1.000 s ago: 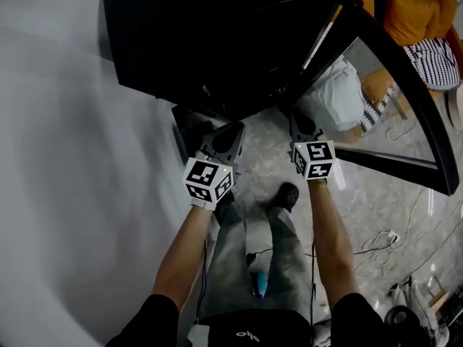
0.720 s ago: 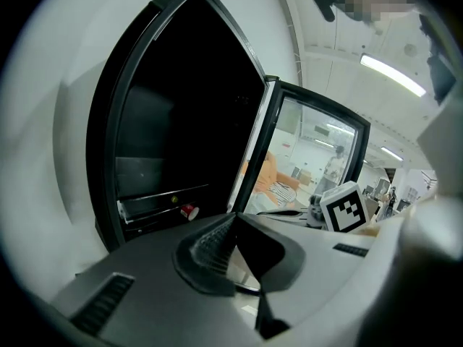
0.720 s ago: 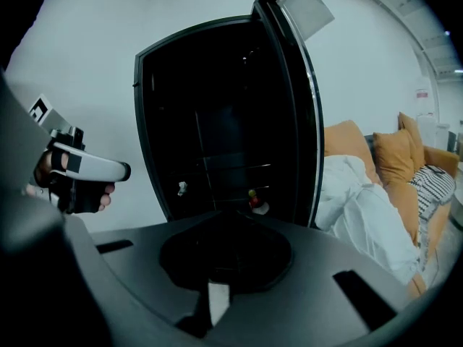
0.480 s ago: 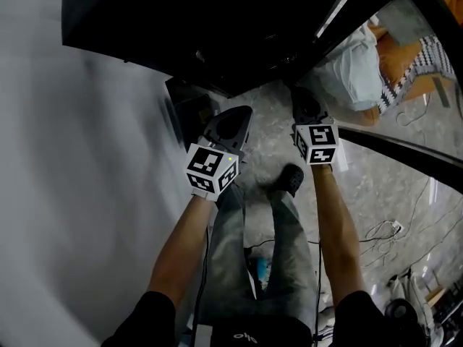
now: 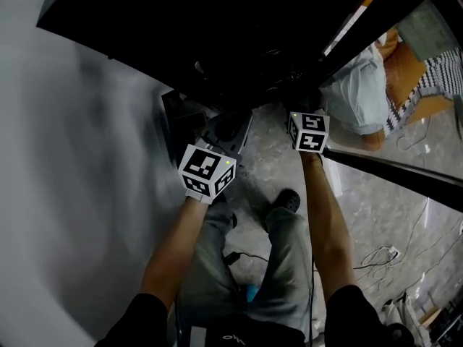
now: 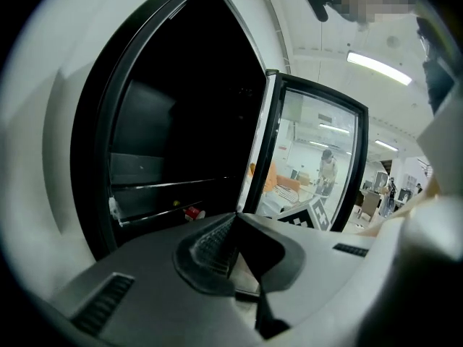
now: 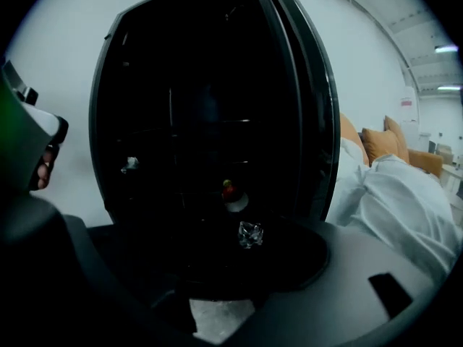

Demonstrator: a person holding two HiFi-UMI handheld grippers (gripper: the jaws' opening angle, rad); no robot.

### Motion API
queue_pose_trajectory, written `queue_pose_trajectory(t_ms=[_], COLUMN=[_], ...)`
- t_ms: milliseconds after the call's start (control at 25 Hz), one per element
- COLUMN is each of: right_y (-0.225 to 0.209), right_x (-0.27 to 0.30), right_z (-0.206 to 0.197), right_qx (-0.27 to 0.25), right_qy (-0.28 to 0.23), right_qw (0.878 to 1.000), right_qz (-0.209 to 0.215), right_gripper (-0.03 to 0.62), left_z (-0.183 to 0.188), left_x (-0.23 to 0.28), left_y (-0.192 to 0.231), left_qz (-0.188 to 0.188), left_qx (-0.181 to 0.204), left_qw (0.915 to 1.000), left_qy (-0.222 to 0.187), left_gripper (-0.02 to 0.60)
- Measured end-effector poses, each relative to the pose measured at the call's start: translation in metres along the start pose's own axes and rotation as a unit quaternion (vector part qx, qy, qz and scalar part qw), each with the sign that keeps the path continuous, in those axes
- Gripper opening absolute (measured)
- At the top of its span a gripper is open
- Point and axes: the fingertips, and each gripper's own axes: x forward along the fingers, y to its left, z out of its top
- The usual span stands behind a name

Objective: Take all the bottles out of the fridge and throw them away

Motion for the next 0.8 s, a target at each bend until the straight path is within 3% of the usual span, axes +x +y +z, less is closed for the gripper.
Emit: queue_pose_trajectory(t_ms=[280,440,560,800], right_y=[-0.018,-0.009,0.002,-0.012], right_x=[0.048,0.063,0.066,0.069], right_z=[-0.029,-0.036,-0.034,-0.027], right_qx=[0.011,0.024,0.004,-0.006], right_qy=[0.004,0.015,0.016,0.019], right_qw=[0.998,0.999,1.000,0.999], right_qz=[-0.067,-0.043,-0.020,-0.035], right_gripper=[0.259,0.258,0.258,0.287], left_z=[-0.035,-0.039,-0.034,-0.023], left_x=[0.028,0.037,0.043,0.046], left_y=[0.022,0.034,0.038,0.038], left_qz=[-0.009,-0.013,-0.014,-0.020], left_qx=[-0.007,-0.009,-0.012,-0.008], left_qw=[0.9999,0.9998,0.9997,0.9997], left_qy=[0.008,0.015,0.015,0.011], left_gripper=[-0.002,0.000,-0.002,-0.002])
